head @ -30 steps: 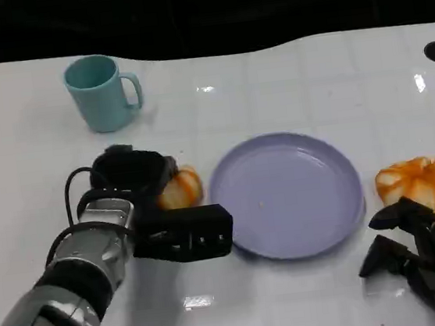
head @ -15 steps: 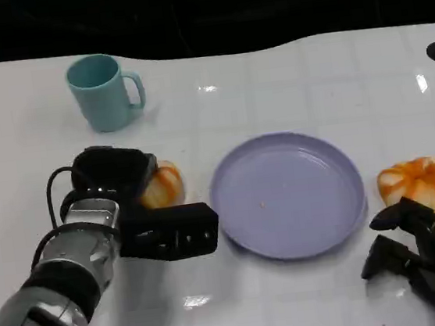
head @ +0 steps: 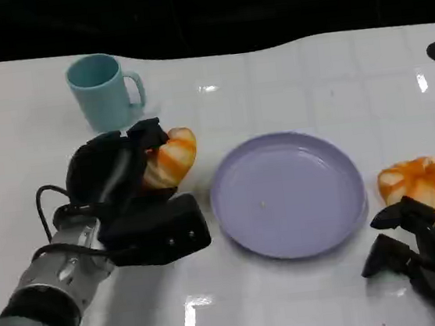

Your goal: Grasp the bread from the table and place it into the plate.

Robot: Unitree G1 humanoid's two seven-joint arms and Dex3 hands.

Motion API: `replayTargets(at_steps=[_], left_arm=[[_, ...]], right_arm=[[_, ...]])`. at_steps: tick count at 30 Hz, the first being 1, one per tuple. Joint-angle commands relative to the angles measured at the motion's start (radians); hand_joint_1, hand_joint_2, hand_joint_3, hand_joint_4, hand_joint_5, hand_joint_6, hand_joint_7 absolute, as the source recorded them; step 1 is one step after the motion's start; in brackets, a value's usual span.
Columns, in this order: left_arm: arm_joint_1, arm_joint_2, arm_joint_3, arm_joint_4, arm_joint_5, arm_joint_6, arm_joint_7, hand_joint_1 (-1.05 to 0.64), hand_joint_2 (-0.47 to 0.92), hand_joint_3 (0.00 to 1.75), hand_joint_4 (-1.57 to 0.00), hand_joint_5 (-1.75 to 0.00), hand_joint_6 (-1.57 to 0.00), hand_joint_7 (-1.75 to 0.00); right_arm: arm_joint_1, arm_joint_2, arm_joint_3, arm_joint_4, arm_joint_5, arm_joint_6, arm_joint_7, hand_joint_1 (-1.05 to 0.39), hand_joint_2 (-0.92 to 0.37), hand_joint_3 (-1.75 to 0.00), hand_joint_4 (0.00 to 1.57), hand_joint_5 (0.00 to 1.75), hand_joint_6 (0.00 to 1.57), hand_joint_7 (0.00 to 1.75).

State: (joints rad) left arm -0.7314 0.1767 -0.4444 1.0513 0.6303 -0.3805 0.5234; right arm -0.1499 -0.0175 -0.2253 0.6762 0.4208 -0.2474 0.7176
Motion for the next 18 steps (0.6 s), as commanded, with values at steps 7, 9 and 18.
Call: replayTargets(at_steps=[7, 9, 18], left_arm=[[-0.009, -0.015, 0.029, -0.093, -0.020, -0.109, -0.005, -0.10, 0.42, 1.33, -0.95, -1.75, -0.73, -1.75], [-0.016, -0.025, 0.023, -0.092, -0.018, -0.133, -0.007, -0.10, 0.42, 1.34, -0.96, -1.75, -0.74, -1.75], [-0.075, -0.069, 0.001, -0.061, -0.021, -0.202, -0.145, -0.10, 0.42, 1.38, -0.96, -1.75, -0.75, -1.75]], right_arm=[[0.012, -0.011, -0.005, 0.016, -0.003, -0.005, 0.001, -0.55, -0.92, -0.24, 0.67, 1.51, 0.61, 1.20], [0.010, -0.012, -0.008, 0.019, 0.002, 0.003, 0.003, -0.55, -0.92, -0.23, 0.66, 1.51, 0.60, 1.21], [0.009, -0.017, -0.011, 0.018, 0.007, 0.016, 0.011, -0.54, -0.92, -0.22, 0.66, 1.51, 0.60, 1.21]])
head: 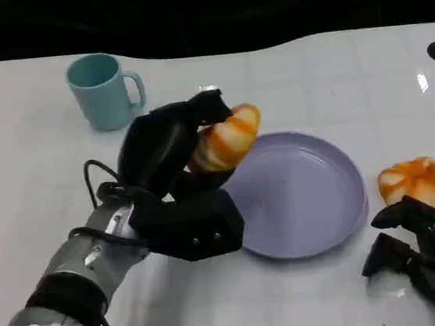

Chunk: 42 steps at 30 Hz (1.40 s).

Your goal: Grasp the bread from the table and place it into the plate.

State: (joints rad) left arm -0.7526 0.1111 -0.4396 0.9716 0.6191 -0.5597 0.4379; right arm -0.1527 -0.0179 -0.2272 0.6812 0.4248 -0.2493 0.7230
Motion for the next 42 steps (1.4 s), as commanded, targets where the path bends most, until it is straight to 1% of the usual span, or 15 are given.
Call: replayTargets(at_steps=[1, 7, 10, 18, 20, 24, 27, 28, 29, 31, 32, 33, 35, 37, 42], left_arm=[[-0.057, -0.005, -0.003, 0.022, -0.009, -0.025, -0.067, -0.10, 0.42, 1.38, -0.96, -1.75, -0.75, -1.75], [-0.059, -0.007, 0.004, 0.027, -0.007, -0.030, -0.074, -0.10, 0.43, 1.37, -0.96, -1.75, -0.76, -1.75], [-0.127, -0.079, -0.046, 0.095, 0.016, 0.014, -0.171, -0.17, 0.50, 1.27, -0.94, -1.75, -0.76, -1.75], [-0.164, -0.101, -0.088, 0.133, 0.052, 0.047, -0.179, -0.18, 0.53, 1.22, -0.94, -1.75, -0.76, -1.75], [-0.190, -0.118, -0.131, 0.156, 0.099, 0.085, -0.170, -0.19, 0.58, 1.08, -0.91, -1.75, -0.70, -1.75], [-0.210, -0.131, -0.147, 0.176, 0.109, 0.104, -0.168, -0.19, 0.62, 1.00, -0.89, -1.75, -0.68, -1.75], [-0.228, -0.133, -0.154, 0.184, 0.108, 0.133, -0.207, -0.20, 0.68, 0.87, -0.86, -1.75, -0.68, -1.66], [-0.235, -0.131, -0.158, 0.183, 0.109, 0.149, -0.233, -0.22, 0.72, 0.77, -0.78, -1.72, -0.69, -1.41], [-0.239, -0.130, -0.161, 0.182, 0.110, 0.160, -0.251, -0.26, 0.80, 0.54, -0.69, -1.67, -0.73, -1.01], [-0.245, -0.124, -0.172, 0.176, 0.117, 0.172, -0.277, -0.28, 0.89, 0.32, -0.64, -1.65, -0.79, -0.73], [-0.247, -0.119, -0.178, 0.173, 0.121, 0.174, -0.290, -0.33, 0.91, 0.26, -0.55, -1.44, -0.69, -0.45], [-0.248, -0.116, -0.182, 0.170, 0.124, 0.176, -0.299, -0.36, 0.91, 0.25, -0.51, -1.31, -0.67, -0.30], [-0.253, -0.112, -0.180, 0.167, 0.115, 0.177, -0.346, -0.44, 0.92, 0.28, -0.40, -1.09, -0.59, -0.13], [-0.260, -0.108, -0.176, 0.162, 0.104, 0.176, -0.411, -0.70, 0.92, 0.46, -0.22, -0.51, -0.35, -0.03], [-0.263, -0.101, -0.178, 0.142, 0.112, 0.189, -0.466, -0.88, 0.92, 0.62, -0.09, -0.29, -0.22, 0.00]], right_arm=[[0.012, -0.017, -0.010, 0.013, 0.004, 0.018, 0.007, -0.54, -0.92, -0.22, 0.66, 1.51, 0.60, 1.21], [0.012, -0.016, -0.011, 0.013, 0.003, 0.019, 0.008, -0.54, -0.92, -0.23, 0.66, 1.51, 0.60, 1.21], [0.020, -0.016, -0.010, -0.003, 0.003, 0.036, 0.000, -0.54, -0.92, -0.21, 0.67, 1.51, 0.60, 1.21], [0.025, -0.014, -0.010, -0.014, 0.001, 0.042, -0.002, -0.54, -0.92, -0.21, 0.67, 1.51, 0.61, 1.21], [0.028, -0.012, -0.008, -0.020, 0.001, 0.043, 0.000, -0.54, -0.92, -0.21, 0.66, 1.51, 0.60, 1.21], [0.035, -0.009, -0.005, -0.036, -0.004, 0.050, -0.020, -0.53, -0.92, -0.21, 0.66, 1.51, 0.61, 1.22], [0.037, -0.009, -0.002, -0.039, 0.000, 0.050, -0.014, -0.53, -0.92, -0.22, 0.67, 1.51, 0.60, 1.22], [0.035, -0.010, -0.003, -0.036, 0.005, 0.055, -0.006, -0.53, -0.92, -0.22, 0.66, 1.51, 0.60, 1.23], [0.033, -0.010, -0.004, -0.034, 0.009, 0.059, 0.000, -0.53, -0.92, -0.22, 0.66, 1.51, 0.59, 1.23], [0.033, -0.012, -0.004, -0.031, 0.006, 0.055, -0.001, -0.53, -0.92, -0.22, 0.65, 1.51, 0.59, 1.23], [0.033, -0.012, -0.003, -0.031, 0.001, 0.050, -0.005, -0.54, -0.92, -0.22, 0.66, 1.51, 0.59, 1.23], [0.033, -0.012, -0.003, -0.031, -0.002, 0.047, -0.008, -0.54, -0.92, -0.22, 0.66, 1.51, 0.59, 1.23], [0.034, -0.012, -0.002, -0.032, -0.003, 0.049, -0.008, -0.54, -0.92, -0.22, 0.66, 1.50, 0.59, 1.23], [0.033, -0.013, -0.003, -0.032, -0.001, 0.054, -0.006, -0.54, -0.92, -0.22, 0.67, 1.50, 0.59, 1.23], [0.031, -0.013, -0.003, -0.030, -0.003, 0.051, -0.007, -0.54, -0.92, -0.23, 0.67, 1.51, 0.59, 1.24]])
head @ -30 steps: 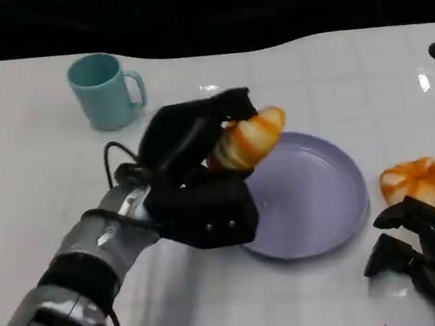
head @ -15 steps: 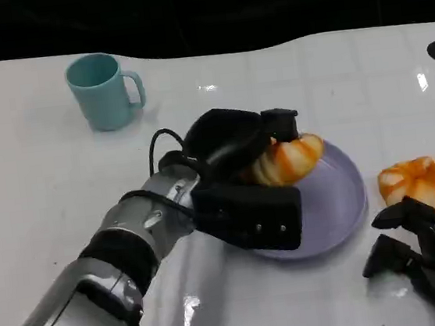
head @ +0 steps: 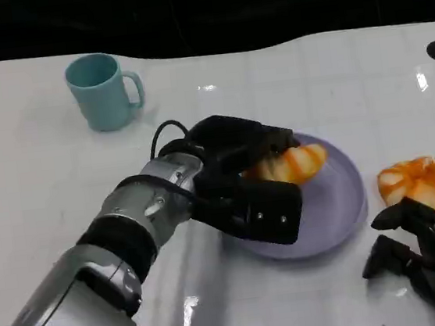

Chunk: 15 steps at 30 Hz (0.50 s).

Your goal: Grasp the bread from the table and place it into the plate.

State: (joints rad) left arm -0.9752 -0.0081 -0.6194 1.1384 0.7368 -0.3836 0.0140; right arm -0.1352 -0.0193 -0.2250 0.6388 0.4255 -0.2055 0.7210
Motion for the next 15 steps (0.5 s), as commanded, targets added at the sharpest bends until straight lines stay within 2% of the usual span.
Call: replayTargets(at_steps=[1, 5, 12, 15], left_arm=[[-0.042, 0.020, -0.001, -0.029, -0.004, 0.014, -0.057, -0.93, 0.92, 0.67, -0.06, -0.27, -0.19, 0.00], [-0.038, 0.029, 0.003, -0.041, -0.009, 0.009, -0.081, -1.02, 0.92, 0.78, -0.01, -0.26, -0.16, 0.00], [-0.032, 0.051, 0.012, -0.066, -0.020, -0.003, -0.096, -1.03, 0.92, 0.79, 0.00, -0.26, -0.16, 0.00], [-0.024, 0.072, 0.019, -0.096, -0.028, -0.004, -0.112, -1.01, 0.92, 0.78, 0.00, -0.26, -0.17, -0.01]], right_arm=[[0.013, -0.011, -0.004, 0.013, -0.006, 0.002, -0.008, -0.54, -0.92, -0.23, 0.68, 1.51, 0.59, 1.24], [0.013, -0.008, -0.005, 0.012, -0.001, 0.005, -0.003, -0.54, -0.92, -0.23, 0.66, 1.52, 0.59, 1.24], [0.017, -0.006, -0.007, 0.004, 0.007, 0.020, -0.007, -0.54, -0.92, -0.22, 0.66, 1.52, 0.59, 1.24], [0.016, -0.006, -0.007, 0.009, 0.000, 0.002, -0.007, -0.54, -0.92, -0.22, 0.66, 1.52, 0.59, 1.24]])
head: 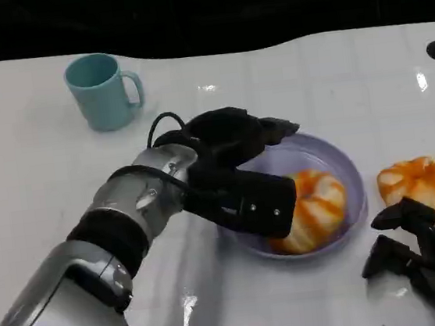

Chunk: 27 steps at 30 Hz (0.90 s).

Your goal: Grasp the bread from the table and place it into the plate.

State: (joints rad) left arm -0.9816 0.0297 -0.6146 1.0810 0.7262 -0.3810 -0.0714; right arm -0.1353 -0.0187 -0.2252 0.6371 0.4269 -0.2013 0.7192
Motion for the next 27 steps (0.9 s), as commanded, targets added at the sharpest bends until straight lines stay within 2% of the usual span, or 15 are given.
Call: replayTargets(at_steps=[1, 10, 15, 23, 27], left_arm=[[-0.013, 0.042, 0.017, -0.049, -0.022, -0.006, -0.030, -1.01, 0.92, 0.78, -0.01, -0.26, -0.17, -0.01], [0.062, 0.122, 0.059, -0.183, -0.075, -0.027, -0.063, -0.97, 0.92, 0.73, -0.03, -0.28, -0.19, -0.01], [0.139, 0.159, 0.131, -0.268, -0.188, -0.078, -0.125, -0.92, 0.92, 0.68, -0.08, -0.31, -0.22, -0.03], [0.284, 0.196, 0.262, -0.402, -0.454, -0.107, -0.338, -0.87, 0.92, 0.63, -0.11, -0.34, -0.21, -0.01], [0.392, 0.185, 0.345, -0.500, -0.640, -0.046, -0.451, -0.84, 0.92, 0.56, -0.13, -0.36, -0.24, -0.02]], right_arm=[[0.017, -0.007, -0.006, 0.010, -0.004, -0.005, -0.008, -0.54, -0.92, -0.22, 0.66, 1.52, 0.59, 1.24], [0.014, -0.009, -0.006, 0.022, -0.006, -0.020, 0.004, -0.54, -0.92, -0.24, 0.65, 1.53, 0.58, 1.23], [0.017, -0.008, -0.005, 0.016, -0.008, -0.019, -0.008, -0.54, -0.92, -0.23, 0.66, 1.53, 0.59, 1.23], [0.012, -0.013, -0.004, 0.020, -0.010, -0.012, -0.011, -0.55, -0.92, -0.23, 0.66, 1.52, 0.59, 1.22], [0.013, -0.008, -0.004, 0.016, -0.009, -0.015, -0.016, -0.55, -0.92, -0.23, 0.66, 1.53, 0.60, 1.23]])
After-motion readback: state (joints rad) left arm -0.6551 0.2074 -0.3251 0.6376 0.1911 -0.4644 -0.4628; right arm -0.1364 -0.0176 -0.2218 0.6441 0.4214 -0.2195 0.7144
